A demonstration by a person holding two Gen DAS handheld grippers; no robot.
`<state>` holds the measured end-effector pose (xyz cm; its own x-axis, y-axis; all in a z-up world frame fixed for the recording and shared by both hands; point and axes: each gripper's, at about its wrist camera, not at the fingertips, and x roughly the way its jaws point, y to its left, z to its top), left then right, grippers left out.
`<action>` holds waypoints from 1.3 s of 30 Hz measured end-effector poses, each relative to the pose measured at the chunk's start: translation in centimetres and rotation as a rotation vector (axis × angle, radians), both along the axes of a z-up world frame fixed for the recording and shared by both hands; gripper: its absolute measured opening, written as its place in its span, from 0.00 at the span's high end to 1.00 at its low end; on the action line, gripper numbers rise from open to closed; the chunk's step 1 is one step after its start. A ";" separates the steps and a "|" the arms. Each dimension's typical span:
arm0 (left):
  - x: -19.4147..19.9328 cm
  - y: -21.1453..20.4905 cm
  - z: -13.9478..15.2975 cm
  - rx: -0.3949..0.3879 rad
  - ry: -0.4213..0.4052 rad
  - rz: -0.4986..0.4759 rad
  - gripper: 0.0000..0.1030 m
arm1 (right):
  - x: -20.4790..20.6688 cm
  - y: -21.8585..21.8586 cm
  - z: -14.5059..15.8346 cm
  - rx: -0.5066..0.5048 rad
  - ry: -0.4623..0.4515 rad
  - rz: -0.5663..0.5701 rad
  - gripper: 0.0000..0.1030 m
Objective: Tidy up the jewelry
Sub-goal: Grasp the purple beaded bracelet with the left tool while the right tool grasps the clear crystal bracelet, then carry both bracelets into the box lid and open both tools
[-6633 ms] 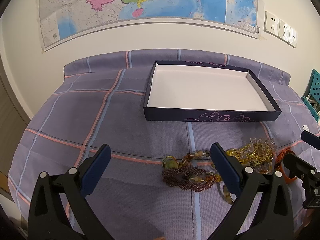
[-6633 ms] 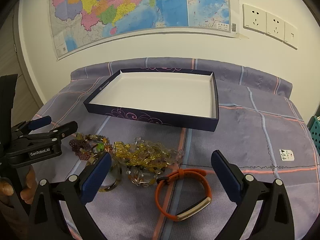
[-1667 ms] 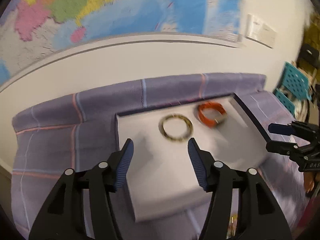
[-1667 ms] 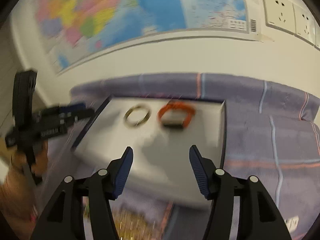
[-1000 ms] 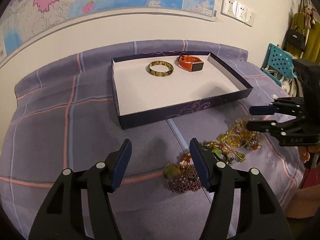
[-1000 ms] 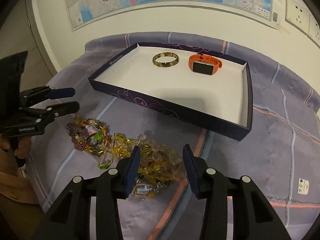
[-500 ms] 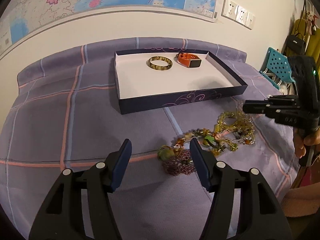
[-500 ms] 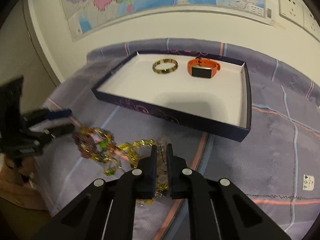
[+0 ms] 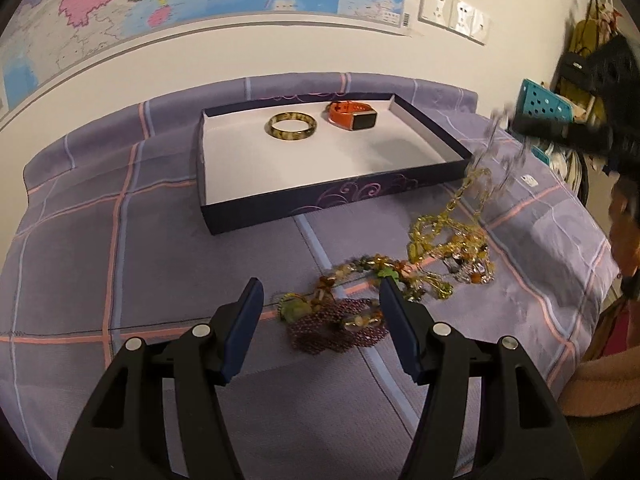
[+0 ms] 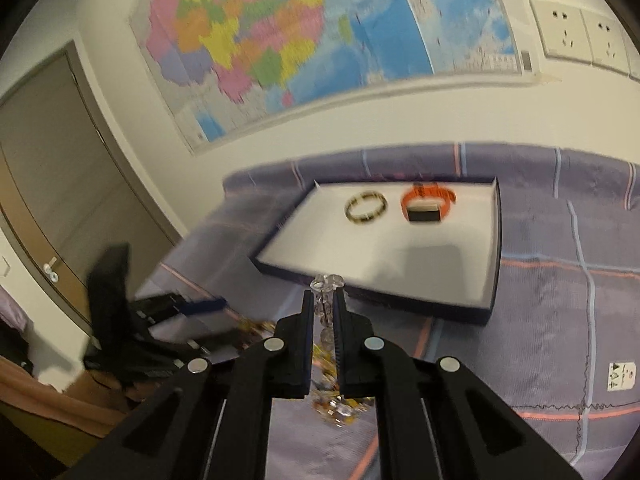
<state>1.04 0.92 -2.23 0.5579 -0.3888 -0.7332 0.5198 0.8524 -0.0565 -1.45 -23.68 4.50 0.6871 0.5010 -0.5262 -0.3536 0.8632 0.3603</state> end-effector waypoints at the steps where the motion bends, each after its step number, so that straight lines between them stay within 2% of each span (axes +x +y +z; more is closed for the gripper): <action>1: -0.1 0.0 0.0 0.000 -0.001 -0.006 0.42 | -0.2 -0.1 0.7 0.015 -0.018 0.002 0.93; 7: -0.3 -0.1 -0.3 0.003 0.007 -0.019 0.42 | -1.3 -0.7 4.2 0.031 -0.117 -0.007 0.92; 10: -0.4 0.0 -0.4 0.003 0.009 -0.025 0.42 | -1.6 -0.7 4.4 0.017 -0.129 -0.016 0.93; 17: 0.1 0.4 -1.7 0.037 0.059 -0.012 0.48 | -0.8 -0.1 1.2 0.029 -0.040 -0.009 0.92; 20: 0.3 0.7 -2.0 0.027 0.077 -0.013 0.52 | -0.5 0.1 -0.2 0.036 -0.006 -0.007 0.92; 24: 0.3 0.7 -2.1 0.023 0.095 -0.029 0.69 | -0.2 0.2 -1.4 0.048 0.026 -0.005 0.92; 27: 0.1 0.6 -2.1 0.021 0.108 -0.041 0.86 | 0.0 0.2 -1.9 0.049 0.039 -0.009 0.92; 32: -0.7 1.1 -1.3 0.002 0.095 -0.049 0.89 | 0.0 0.1 -2.3 0.057 0.054 -0.008 0.92; 39: -1.2 1.5 1.8 -0.065 0.041 -0.061 0.89 | 0.3 -0.1 -1.7 0.059 0.041 -0.008 0.92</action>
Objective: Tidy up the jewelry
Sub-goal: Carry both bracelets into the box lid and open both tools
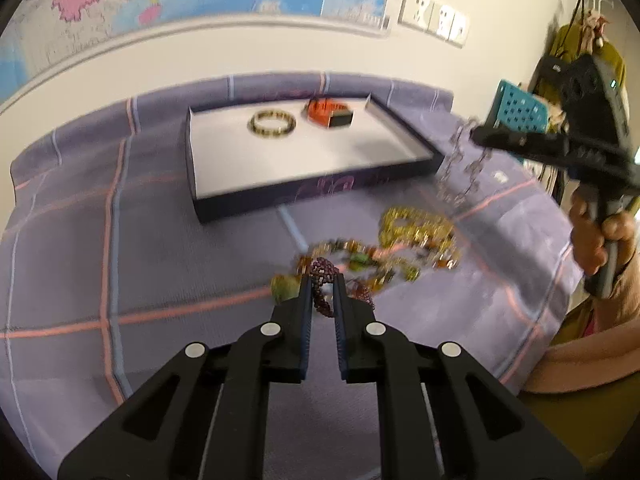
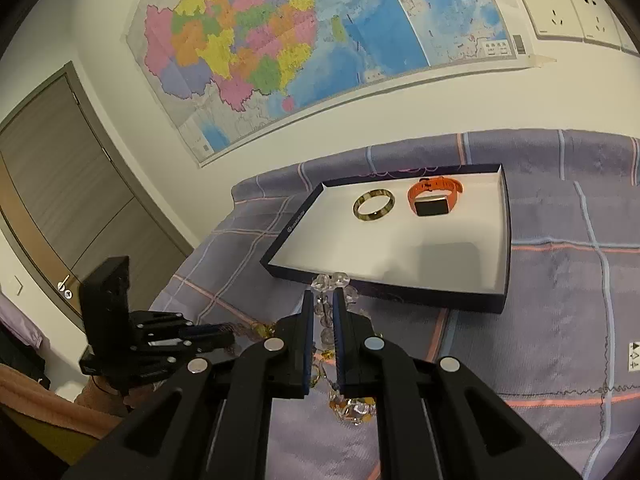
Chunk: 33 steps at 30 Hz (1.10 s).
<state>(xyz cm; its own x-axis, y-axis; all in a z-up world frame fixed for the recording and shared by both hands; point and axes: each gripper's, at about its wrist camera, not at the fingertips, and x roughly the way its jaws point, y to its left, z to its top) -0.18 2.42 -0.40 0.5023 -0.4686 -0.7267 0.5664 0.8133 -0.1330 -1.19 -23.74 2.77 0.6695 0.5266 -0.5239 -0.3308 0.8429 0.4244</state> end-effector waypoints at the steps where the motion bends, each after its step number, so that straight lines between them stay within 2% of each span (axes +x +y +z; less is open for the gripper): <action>1: 0.1 0.0 0.6 -0.012 -0.013 0.000 0.89 | 0.1 0.0 0.2 -0.001 -0.004 0.001 0.92; 7: 1.8 -0.7 3.4 -0.051 -0.071 -0.001 0.89 | 1.3 0.1 1.2 -0.024 -0.028 0.000 0.92; 13: 4.7 -2.1 5.2 -0.052 -0.118 -0.005 0.90 | 3.8 -0.2 2.3 -0.051 -0.055 -0.015 0.92; 19: 8.0 -4.0 6.1 -0.026 -0.144 -0.011 0.90 | 6.9 -0.9 2.3 -0.052 -0.034 -0.034 0.92; 26: 11.6 -6.2 5.4 0.014 -0.147 0.000 0.94 | 10.7 -0.8 1.3 -0.074 0.007 -0.055 0.92; 33: 14.0 -7.4 3.3 0.036 -0.090 -0.009 0.96 | 13.3 -0.5 0.1 -0.078 0.044 -0.057 0.92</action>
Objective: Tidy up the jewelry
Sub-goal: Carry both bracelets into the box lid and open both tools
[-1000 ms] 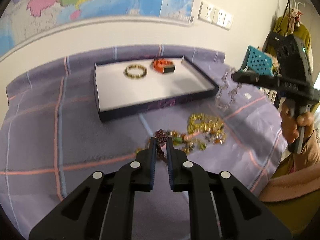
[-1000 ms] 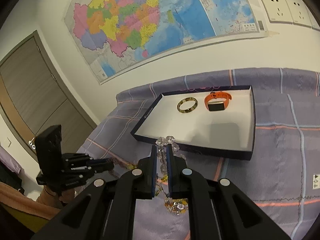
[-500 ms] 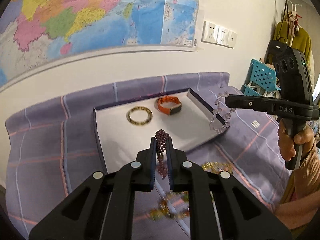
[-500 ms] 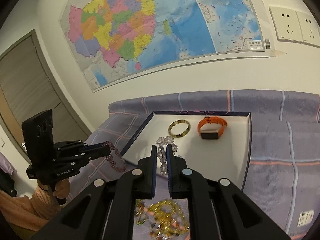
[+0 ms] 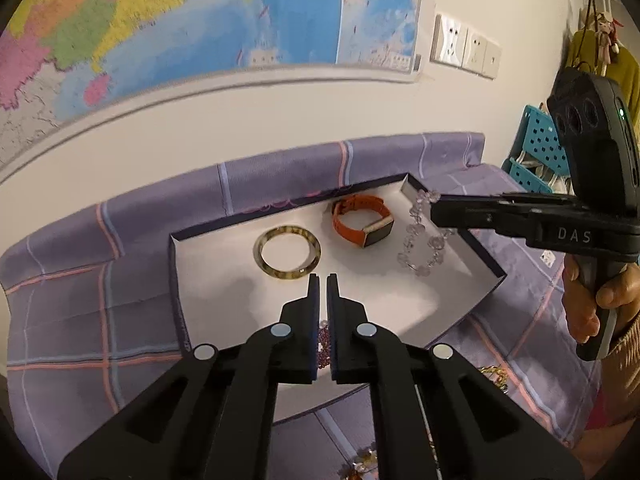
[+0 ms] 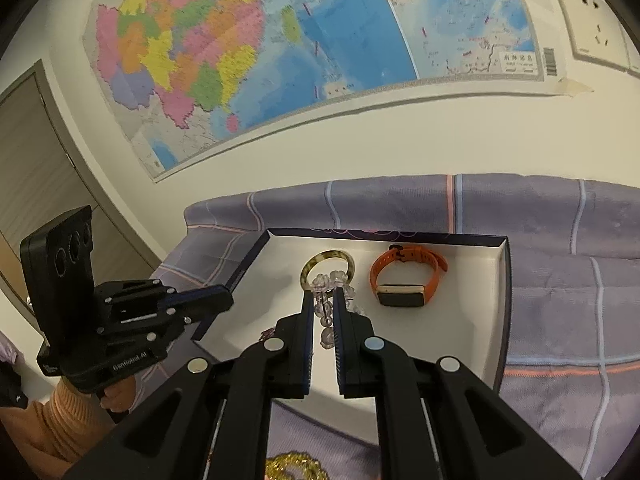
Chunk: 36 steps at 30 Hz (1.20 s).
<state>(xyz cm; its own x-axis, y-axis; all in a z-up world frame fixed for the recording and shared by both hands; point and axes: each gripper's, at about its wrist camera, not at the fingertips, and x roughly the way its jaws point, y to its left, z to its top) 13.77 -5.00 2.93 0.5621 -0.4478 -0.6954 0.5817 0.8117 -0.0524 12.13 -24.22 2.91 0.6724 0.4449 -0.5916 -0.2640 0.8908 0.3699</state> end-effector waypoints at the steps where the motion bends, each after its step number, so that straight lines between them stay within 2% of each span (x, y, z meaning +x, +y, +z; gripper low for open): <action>1: 0.1 0.0 -0.4 0.004 0.017 -0.019 0.92 | 0.2 0.0 -0.2 0.000 0.005 0.002 0.92; 3: 0.0 0.2 -1.2 0.024 0.024 -0.028 0.90 | 0.4 0.0 -0.7 -0.002 0.017 0.005 0.92; 4: 0.0 0.2 -1.6 0.034 0.032 -0.042 0.80 | 0.5 0.0 -0.8 -0.001 0.021 0.008 0.92; 6: 0.1 0.2 -2.6 0.062 0.057 -0.058 0.68 | 0.6 0.0 -1.2 0.001 0.031 0.013 0.92; 7: 0.1 0.0 -3.3 0.096 0.058 -0.062 0.64 | 0.6 0.0 -1.5 -0.001 0.034 0.014 0.92; 8: 0.1 -0.2 -3.7 0.111 0.066 -0.078 0.62 | 0.6 0.0 -1.6 0.000 0.038 0.014 0.92; 10: 0.3 -0.4 -4.6 0.132 0.092 -0.101 0.52 | 0.7 -0.1 -1.9 0.001 0.046 0.013 0.92; 14: 0.9 -1.2 -6.3 0.196 0.129 -0.099 0.58 | 0.8 -0.1 -2.3 0.000 0.055 0.014 0.92; 15: 1.1 -1.3 -6.5 0.196 0.136 -0.102 0.67 | 0.8 -0.1 -2.3 0.000 0.057 0.015 0.92; 17: 1.4 -1.3 -6.7 0.168 0.162 -0.117 0.73 | 0.9 -0.1 -2.3 -0.003 0.058 0.015 0.92; 19: 1.5 -1.3 -6.6 0.162 0.153 -0.111 0.91 | 1.0 -0.1 -2.3 -0.006 0.058 0.012 0.92; 21: 1.9 -1.4 -6.5 0.184 0.128 -0.075 0.91 | 1.2 0.0 -2.2 -0.007 0.056 0.012 0.92; 26: 3.4 -1.0 -5.3 0.123 0.122 -0.035 0.92 | 1.8 0.4 -2.0 -0.016 0.038 0.013 0.92; 30: 4.2 -1.7 -4.7 0.120 0.107 -0.029 0.92 | 2.4 0.5 -2.2 -0.042 0.035 0.001 0.92; 33: 4.9 -2.1 -5.2 0.135 0.125 -0.014 0.91 | 2.8 0.1 -3.0 -0.061 0.059 -0.014 0.92; 36: 5.6 -2.1 -6.1 0.146 0.136 0.006 0.86 | 2.9 -0.2 -3.9 -0.105 0.083 -0.038 0.92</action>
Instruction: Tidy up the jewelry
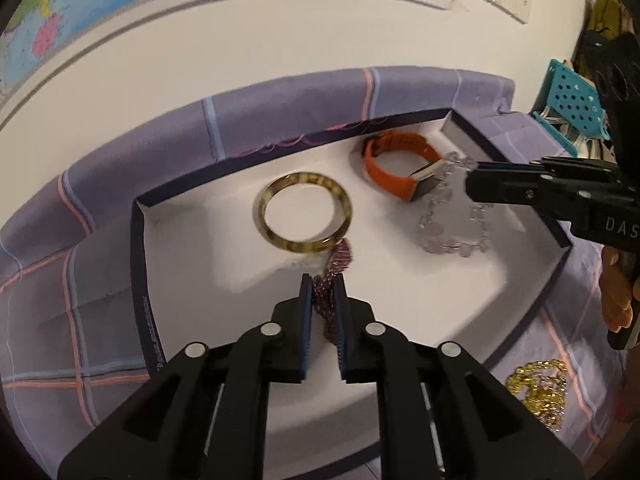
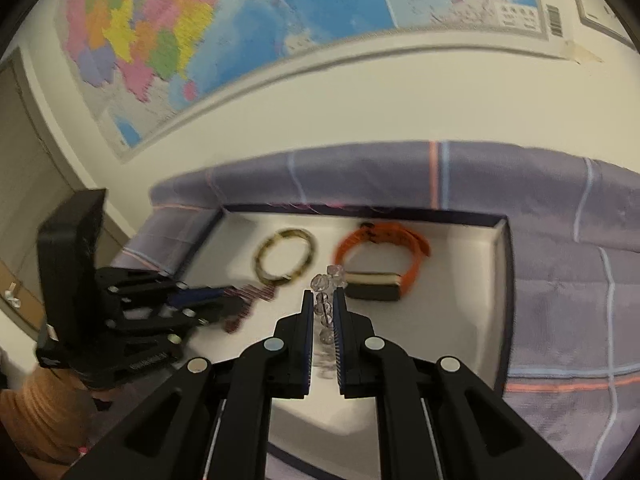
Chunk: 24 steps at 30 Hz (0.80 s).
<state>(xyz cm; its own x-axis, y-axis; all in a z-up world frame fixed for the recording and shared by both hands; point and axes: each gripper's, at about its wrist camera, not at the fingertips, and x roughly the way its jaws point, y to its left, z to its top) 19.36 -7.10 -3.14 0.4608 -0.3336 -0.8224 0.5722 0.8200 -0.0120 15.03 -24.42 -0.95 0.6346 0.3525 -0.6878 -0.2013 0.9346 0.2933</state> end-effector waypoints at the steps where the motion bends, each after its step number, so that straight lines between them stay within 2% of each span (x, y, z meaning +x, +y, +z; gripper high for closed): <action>1: 0.2 0.2 -0.2 0.002 0.005 0.012 0.84 | 0.0 -0.1 -0.2 -0.014 0.006 -0.007 0.92; 4: 0.6 0.7 -0.2 -0.012 0.010 0.034 0.81 | 0.0 -0.5 -0.6 -0.043 0.012 -0.027 0.89; 8: 0.4 1.4 0.3 -0.021 -0.004 0.058 0.80 | -0.1 -0.9 -0.7 -0.034 0.013 -0.040 0.88; 10: 0.0 2.1 0.7 -0.031 -0.012 0.069 0.68 | -0.4 -1.0 -0.6 -0.030 0.009 -0.037 0.88; 12: -0.4 2.6 1.2 -0.034 -0.034 0.089 0.66 | -1.1 -0.8 -0.4 -0.027 0.005 -0.026 0.86; 18: -4.0 4.9 4.1 -0.117 -0.106 0.104 0.63 | -5.0 -0.6 1.3 -0.019 -0.050 0.026 0.72; 24: -8.4 6.3 5.3 -0.139 -0.145 0.068 0.56 | -9.7 0.5 1.8 -0.034 -0.066 0.113 0.67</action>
